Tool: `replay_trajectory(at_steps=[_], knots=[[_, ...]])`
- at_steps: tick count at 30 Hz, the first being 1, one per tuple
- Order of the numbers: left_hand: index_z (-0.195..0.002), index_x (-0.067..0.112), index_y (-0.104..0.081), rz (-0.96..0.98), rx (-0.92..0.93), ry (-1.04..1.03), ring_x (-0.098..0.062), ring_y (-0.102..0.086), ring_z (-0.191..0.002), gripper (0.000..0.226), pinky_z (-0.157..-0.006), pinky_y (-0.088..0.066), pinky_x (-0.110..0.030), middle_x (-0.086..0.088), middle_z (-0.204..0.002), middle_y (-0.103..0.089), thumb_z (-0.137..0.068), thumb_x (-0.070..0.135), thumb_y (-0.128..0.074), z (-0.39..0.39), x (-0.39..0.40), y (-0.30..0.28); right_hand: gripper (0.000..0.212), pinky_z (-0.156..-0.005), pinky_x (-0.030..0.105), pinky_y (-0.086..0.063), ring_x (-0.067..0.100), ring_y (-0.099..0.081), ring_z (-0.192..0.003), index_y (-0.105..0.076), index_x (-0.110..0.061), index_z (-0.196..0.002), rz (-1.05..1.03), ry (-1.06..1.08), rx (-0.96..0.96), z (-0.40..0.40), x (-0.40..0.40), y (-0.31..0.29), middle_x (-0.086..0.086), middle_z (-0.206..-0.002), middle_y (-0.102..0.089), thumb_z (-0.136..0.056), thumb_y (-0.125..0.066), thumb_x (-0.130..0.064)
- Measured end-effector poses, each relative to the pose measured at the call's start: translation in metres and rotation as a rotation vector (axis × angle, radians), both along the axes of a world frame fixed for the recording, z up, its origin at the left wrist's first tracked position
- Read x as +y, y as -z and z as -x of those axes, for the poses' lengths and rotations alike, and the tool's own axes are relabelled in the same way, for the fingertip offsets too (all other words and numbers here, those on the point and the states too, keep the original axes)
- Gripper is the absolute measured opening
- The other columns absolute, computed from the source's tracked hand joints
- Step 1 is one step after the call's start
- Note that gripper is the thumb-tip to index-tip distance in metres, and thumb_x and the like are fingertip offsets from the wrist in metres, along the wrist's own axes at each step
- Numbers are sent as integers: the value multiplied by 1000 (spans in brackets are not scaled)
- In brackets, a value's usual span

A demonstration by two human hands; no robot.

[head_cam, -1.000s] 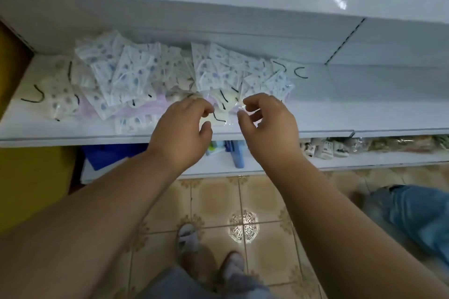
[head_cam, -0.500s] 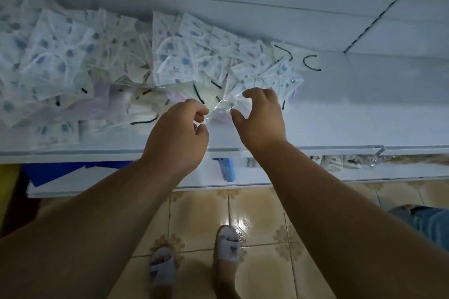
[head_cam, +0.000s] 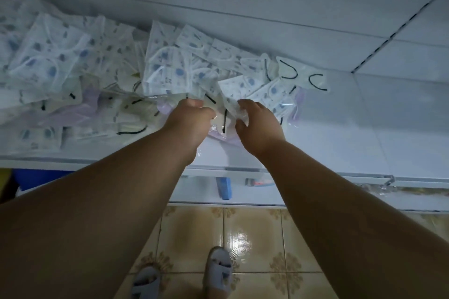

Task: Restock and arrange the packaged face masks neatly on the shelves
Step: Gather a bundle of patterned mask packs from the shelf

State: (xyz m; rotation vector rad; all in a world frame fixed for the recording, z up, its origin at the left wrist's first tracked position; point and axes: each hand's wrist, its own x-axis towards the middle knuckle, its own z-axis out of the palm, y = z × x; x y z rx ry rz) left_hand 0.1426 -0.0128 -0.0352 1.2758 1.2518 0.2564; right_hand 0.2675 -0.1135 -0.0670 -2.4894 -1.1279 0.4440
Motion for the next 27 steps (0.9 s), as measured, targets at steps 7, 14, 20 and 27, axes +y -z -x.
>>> replay_trajectory(at_steps=[7, 14, 20, 27], knots=[[-86, 16, -64, -25, 36, 103, -29, -65, -89, 13, -88, -56, -42, -10, -98, -68, -89, 27, -60, -11, -2, -4, 31, -97, 24, -43, 18, -58, -114, -64, -16, -126, -262, 22, 120, 17, -14, 2, 4, -142, -48, -99, -49, -12], [-111, 15, -59, -18, 52, 85, -27, -75, -85, 27, -82, -62, -44, -10, -87, -74, -88, 23, -71, -35, -9, -1, 24, -83, 35, -49, 22, -60, -98, -57, -22, -119, -209, 67, 277, 13, -12, 3, 4, -106, -66, -100, -45, -15], [-81, 11, -59, -149, 122, 151, -44, -70, -89, 10, -80, -60, -52, -21, -88, -69, -74, 16, -55, -45, -7, 13, 27, -87, 18, -47, 5, -63, -99, -62, -21, -108, -511, 285, 559, 12, -20, -9, -14, -107, -68, -98, -45, -3], [-96, 12, -59, 56, -75, -84, -23, -73, -65, 8, -87, -60, -47, -5, -78, -62, -94, 8, -53, -17, -19, -20, 69, -97, 35, -47, 17, -58, -114, -40, -23, -143, -452, 864, 770, 30, -21, -39, -5, -132, -50, -87, -71, -48]])
